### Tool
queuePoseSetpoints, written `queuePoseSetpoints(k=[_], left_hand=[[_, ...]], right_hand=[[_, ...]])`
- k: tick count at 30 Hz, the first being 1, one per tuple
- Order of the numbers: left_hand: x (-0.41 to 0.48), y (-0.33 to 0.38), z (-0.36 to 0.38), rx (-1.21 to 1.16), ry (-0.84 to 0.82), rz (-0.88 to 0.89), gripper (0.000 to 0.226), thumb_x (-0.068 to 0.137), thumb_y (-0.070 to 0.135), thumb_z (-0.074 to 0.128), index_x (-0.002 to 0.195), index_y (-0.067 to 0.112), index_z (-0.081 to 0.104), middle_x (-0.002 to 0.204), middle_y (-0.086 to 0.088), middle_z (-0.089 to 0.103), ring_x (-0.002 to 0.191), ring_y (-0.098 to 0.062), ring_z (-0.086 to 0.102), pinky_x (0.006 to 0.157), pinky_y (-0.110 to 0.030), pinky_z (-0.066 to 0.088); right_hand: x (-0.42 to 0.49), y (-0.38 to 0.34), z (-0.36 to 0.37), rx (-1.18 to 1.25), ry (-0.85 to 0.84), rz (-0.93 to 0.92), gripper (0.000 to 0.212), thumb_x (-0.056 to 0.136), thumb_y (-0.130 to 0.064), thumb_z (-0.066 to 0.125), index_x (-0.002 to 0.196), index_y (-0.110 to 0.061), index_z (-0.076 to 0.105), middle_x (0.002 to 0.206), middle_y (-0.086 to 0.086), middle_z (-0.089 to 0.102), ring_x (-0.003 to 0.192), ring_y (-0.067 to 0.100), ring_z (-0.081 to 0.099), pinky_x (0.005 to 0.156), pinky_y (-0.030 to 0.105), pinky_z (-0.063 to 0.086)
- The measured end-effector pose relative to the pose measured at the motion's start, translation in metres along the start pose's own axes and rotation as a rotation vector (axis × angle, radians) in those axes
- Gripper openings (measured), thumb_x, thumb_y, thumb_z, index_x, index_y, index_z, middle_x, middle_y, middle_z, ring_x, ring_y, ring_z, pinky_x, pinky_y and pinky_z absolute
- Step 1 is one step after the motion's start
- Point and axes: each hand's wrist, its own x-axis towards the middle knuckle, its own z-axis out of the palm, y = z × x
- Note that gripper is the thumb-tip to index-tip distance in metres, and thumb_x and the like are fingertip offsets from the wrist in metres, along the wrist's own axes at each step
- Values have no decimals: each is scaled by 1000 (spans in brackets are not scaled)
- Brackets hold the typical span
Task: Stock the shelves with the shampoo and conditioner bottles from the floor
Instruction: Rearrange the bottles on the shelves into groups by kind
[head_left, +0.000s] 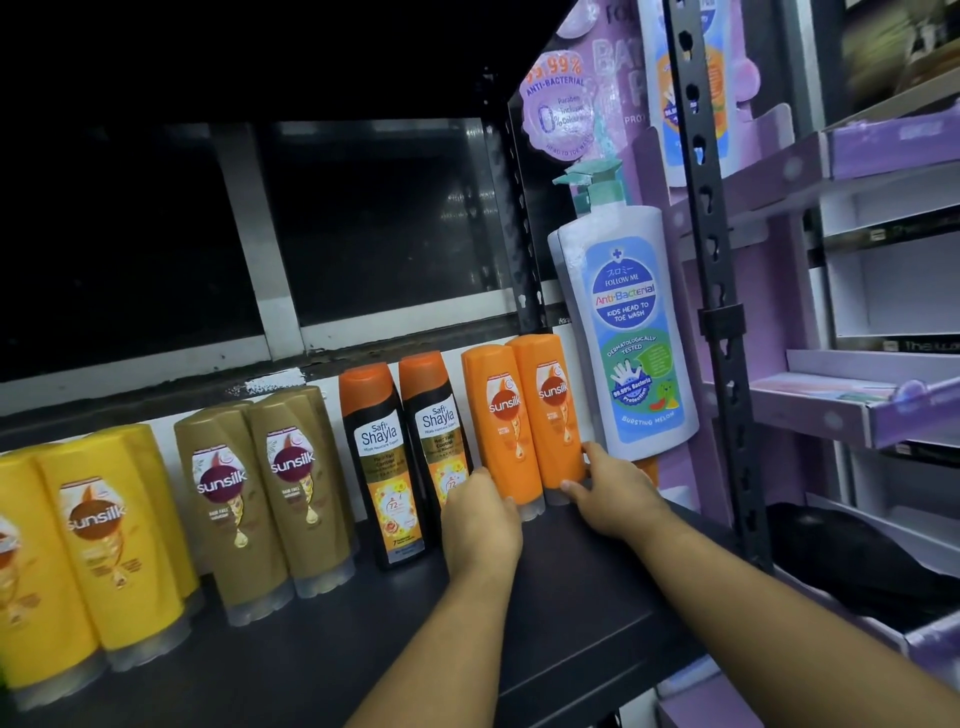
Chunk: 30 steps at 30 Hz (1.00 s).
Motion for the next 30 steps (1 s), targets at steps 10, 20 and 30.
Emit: queuePoseSetpoints(k=[10,20,30], left_hand=[[-2,8,-15,-206,173,57,20,100,24,61,120,21,59,112,-2,70,103,-21,68,85,-35,57],[113,78,-116,63,101,510,35,97,33,61,129,21,64,120,1,66,106,-16,60,82,-32,52],[182,122,-119,244,-495,179,42,89,32,76,120,6,66,108,-15,73,88,-30,76,80,-44,64]], right_hand=[[-5,-3,-3,23,-30,2,58,96,-55,54,144,-28,36,133,0,61,121,27,59,107,52,46],[1,6,5,140,-55,37,58,85,-68,55,133,-39,37,127,-4,60,120,28,57,102,51,49],[22,12,13,168,-44,26,66,87,-70,54,140,-37,32,135,-8,59,124,19,56,110,48,43]])
